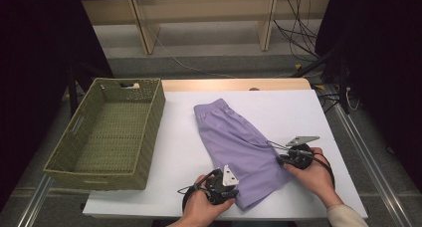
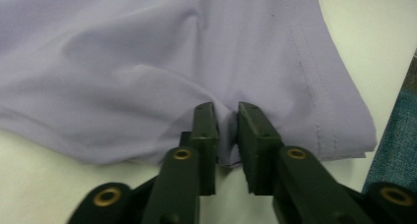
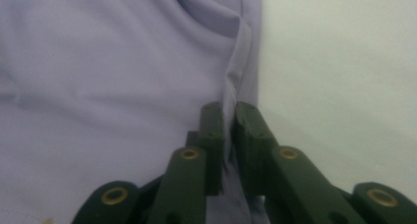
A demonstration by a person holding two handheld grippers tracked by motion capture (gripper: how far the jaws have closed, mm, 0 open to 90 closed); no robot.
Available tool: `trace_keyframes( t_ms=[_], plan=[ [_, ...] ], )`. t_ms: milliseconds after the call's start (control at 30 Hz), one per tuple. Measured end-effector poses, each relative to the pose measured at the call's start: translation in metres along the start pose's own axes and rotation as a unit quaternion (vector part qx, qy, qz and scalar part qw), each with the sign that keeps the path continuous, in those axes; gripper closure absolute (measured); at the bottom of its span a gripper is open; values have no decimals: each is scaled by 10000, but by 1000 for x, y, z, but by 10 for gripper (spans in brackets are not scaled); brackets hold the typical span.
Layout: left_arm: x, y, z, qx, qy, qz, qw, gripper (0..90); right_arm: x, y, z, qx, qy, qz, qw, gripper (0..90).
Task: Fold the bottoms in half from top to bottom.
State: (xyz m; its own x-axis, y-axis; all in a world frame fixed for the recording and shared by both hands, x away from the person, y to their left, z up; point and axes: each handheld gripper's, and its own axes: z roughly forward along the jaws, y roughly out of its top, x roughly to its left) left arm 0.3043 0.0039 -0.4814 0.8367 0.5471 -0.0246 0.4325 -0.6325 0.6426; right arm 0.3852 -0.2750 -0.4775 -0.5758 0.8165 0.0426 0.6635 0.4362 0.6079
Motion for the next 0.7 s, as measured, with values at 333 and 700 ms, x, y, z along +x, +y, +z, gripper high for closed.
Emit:
trace_keyframes(
  t_ms=[333, 700],
  plan=[
    [0, 1, 1, -8, -78, -1, 10000, 876, 2, 1, 0, 4, -60, 17, 10000, 895],
    [11, -1, -5, -43, -450, -3, 9990, 882, 5, 0, -4, -10, 15, 94, 10000, 897]
  ],
)
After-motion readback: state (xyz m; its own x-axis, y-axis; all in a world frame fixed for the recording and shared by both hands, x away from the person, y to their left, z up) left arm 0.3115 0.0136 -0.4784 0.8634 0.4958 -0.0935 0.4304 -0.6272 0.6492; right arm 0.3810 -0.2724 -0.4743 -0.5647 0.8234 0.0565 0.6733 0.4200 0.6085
